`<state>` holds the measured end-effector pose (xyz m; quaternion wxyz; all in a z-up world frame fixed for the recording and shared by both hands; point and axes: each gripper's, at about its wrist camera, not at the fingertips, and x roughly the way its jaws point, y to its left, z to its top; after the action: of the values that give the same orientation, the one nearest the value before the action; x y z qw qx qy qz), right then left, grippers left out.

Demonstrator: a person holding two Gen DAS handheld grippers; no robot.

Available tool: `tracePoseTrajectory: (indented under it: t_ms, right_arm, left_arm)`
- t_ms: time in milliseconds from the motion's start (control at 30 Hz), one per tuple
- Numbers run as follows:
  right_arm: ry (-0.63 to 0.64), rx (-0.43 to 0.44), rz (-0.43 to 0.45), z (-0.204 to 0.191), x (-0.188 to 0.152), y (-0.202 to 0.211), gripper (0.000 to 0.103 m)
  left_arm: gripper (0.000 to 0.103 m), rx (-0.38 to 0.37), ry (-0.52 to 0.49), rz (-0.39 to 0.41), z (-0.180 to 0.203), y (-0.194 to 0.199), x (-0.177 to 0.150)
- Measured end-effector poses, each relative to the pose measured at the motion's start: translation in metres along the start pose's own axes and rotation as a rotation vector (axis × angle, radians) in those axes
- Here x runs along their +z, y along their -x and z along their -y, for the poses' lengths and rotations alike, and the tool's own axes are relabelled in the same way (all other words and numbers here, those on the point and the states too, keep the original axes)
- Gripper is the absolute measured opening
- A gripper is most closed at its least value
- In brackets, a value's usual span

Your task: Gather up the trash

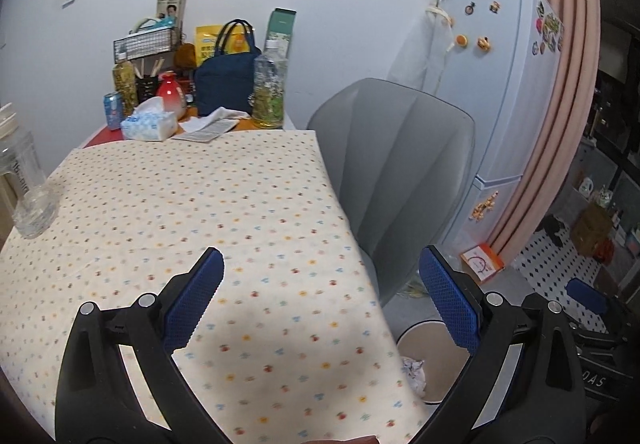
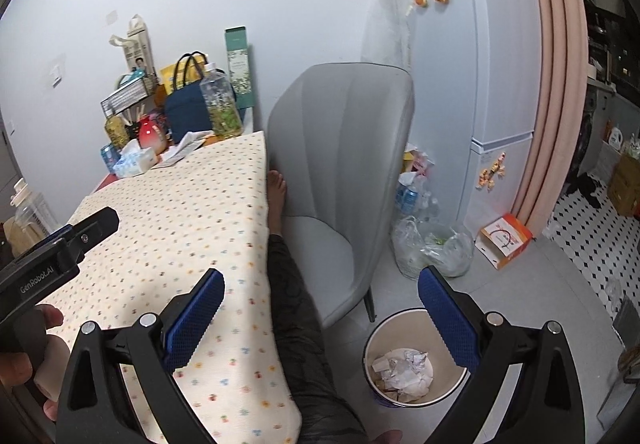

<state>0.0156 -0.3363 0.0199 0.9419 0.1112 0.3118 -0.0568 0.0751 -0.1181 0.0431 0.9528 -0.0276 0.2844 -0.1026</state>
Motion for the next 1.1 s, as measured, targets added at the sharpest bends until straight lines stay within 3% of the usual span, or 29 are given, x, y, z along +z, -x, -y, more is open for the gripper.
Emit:
tracePoseTrajectory:
  t_ms: [667,1100]
  right_arm:
    - [0.052,0.119,0.006,-0.051,-0.002,0.028,0.095]
    - [0.09,0.148,-0.002,-0.063,-0.01,0.038,0.095]
  left_arm:
    - [0.097,0.097,-0.002,0.037,-0.052,0.058,-0.004]
    - [0.097,0.125,-0.017,0.05,-0.056,0.073,-0.011]
